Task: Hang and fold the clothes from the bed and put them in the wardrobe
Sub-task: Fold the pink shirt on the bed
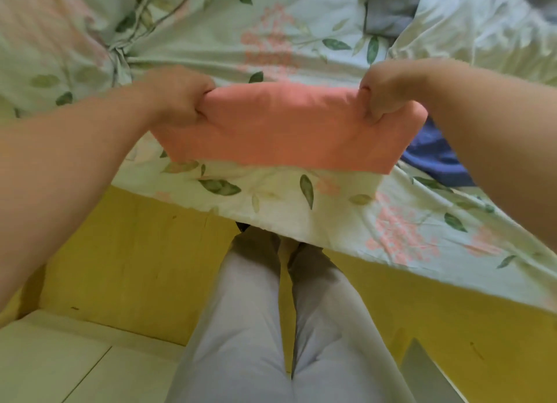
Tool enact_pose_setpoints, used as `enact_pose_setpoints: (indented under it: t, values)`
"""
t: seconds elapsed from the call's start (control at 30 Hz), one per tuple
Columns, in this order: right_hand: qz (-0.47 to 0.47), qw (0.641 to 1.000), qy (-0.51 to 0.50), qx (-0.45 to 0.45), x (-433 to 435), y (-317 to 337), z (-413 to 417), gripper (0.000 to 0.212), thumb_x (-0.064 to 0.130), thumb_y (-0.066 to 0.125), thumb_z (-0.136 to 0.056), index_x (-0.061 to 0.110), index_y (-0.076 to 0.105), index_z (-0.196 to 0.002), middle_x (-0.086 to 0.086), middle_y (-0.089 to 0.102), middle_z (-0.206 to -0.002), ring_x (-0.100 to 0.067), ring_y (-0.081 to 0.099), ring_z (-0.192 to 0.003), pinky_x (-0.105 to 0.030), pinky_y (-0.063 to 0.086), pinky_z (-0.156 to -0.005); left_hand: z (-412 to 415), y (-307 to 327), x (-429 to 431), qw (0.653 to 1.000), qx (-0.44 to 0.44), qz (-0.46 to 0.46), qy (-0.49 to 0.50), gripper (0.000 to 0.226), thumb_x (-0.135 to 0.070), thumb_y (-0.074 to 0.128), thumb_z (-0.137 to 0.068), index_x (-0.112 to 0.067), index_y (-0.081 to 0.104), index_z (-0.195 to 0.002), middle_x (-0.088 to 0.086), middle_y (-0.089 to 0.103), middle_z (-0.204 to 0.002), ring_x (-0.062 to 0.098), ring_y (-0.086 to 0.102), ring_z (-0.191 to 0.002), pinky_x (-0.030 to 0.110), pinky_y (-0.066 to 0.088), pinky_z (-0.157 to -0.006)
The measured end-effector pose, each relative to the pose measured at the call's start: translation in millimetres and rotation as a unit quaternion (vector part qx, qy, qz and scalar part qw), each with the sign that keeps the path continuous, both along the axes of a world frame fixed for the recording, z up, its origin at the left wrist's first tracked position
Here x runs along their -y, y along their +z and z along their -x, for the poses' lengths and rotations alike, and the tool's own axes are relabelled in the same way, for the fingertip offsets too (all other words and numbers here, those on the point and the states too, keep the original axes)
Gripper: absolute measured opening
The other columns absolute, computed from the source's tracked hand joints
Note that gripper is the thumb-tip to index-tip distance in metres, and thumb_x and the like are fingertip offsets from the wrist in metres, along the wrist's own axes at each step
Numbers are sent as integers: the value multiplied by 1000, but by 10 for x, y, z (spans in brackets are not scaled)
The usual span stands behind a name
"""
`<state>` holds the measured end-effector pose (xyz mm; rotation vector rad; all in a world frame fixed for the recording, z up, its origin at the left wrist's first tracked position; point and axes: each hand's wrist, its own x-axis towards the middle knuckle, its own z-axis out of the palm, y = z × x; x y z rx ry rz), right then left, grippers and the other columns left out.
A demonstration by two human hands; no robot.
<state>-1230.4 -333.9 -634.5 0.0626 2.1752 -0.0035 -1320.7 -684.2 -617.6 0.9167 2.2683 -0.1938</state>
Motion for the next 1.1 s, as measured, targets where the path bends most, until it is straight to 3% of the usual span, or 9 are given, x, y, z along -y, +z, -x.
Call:
enact_pose_setpoints:
  t: [0.17,0.3,0.43,0.53,0.6,0.73,0.87,1.0,1.1]
  values:
    - [-2,972,14,-236,-188,550,60,23,18,71,-74,18,61,-95,-8,55,-76,-35,53,-71,-35,42,-63,102,294,247,966,-221,-134,-25,21,-4,67,-75,-13,49,-83,13,53,-68,33,53,-60,37,41,-52]
    - [-46,943,31,-329,-48,377,-279,42,5,63,-76,8,54,-117,-27,53,-121,-43,55,-110,-44,43,-71,-190,132,366,933,-315,-167,-54,16,6,44,-82,-6,53,-88,23,54,-73,36,53,-67,43,38,-56]
    - [-34,941,9,-336,224,-283,-821,29,17,54,-97,2,51,-122,-33,52,-123,-47,53,-109,-50,42,-78,-605,-420,569,958,-261,-114,-27,29,2,52,-87,1,63,-114,32,62,-80,43,62,-69,43,42,-59]
    - [-40,972,-17,-232,354,-794,-1291,37,6,55,-88,9,47,-124,-23,53,-119,-44,56,-105,-48,41,-78,-957,-844,666,980,-194,-47,-15,41,6,53,-89,7,58,-130,36,64,-116,49,64,-95,53,51,-74]
    - [-43,976,-59,-203,400,-961,-1460,41,2,53,-85,12,43,-123,-19,51,-117,-44,57,-103,-49,43,-77,-1160,-1015,686,990,-139,21,21,53,-1,40,-99,1,39,-151,27,48,-148,45,50,-126,52,41,-94]
    - [-26,970,-150,-189,396,-1020,-1418,41,15,52,-85,14,43,-125,-17,49,-120,-43,55,-109,-50,42,-85,-1370,-1040,531,977,-148,102,113,64,-31,41,-93,-11,35,-154,11,42,-156,35,37,-139,48,31,-107]
    - [-30,926,-289,-241,302,-932,-1223,40,31,45,-91,11,49,-124,-21,49,-128,-43,51,-116,-52,41,-91,-1396,-924,60,961,-189,-62,191,58,-41,35,-94,-8,51,-139,15,56,-138,39,43,-135,53,30,-110]
    - [-53,839,-482,-248,126,-982,-1033,59,50,51,-93,11,43,-137,-17,44,-143,-40,43,-133,-52,39,-105,-1340,-988,-597,955,-147,-210,149,64,-48,37,-101,-17,33,-157,8,27,-165,30,21,-153,48,15,-122]
    - [9,798,-565,-207,-38,-1114,-974,72,59,55,-90,8,43,-140,-14,53,-142,-36,50,-130,-43,43,-105,-1277,-1169,-1028,962,-110,-206,141,68,-53,29,-103,-23,18,-162,2,11,-170,24,7,-157,48,4,-126]
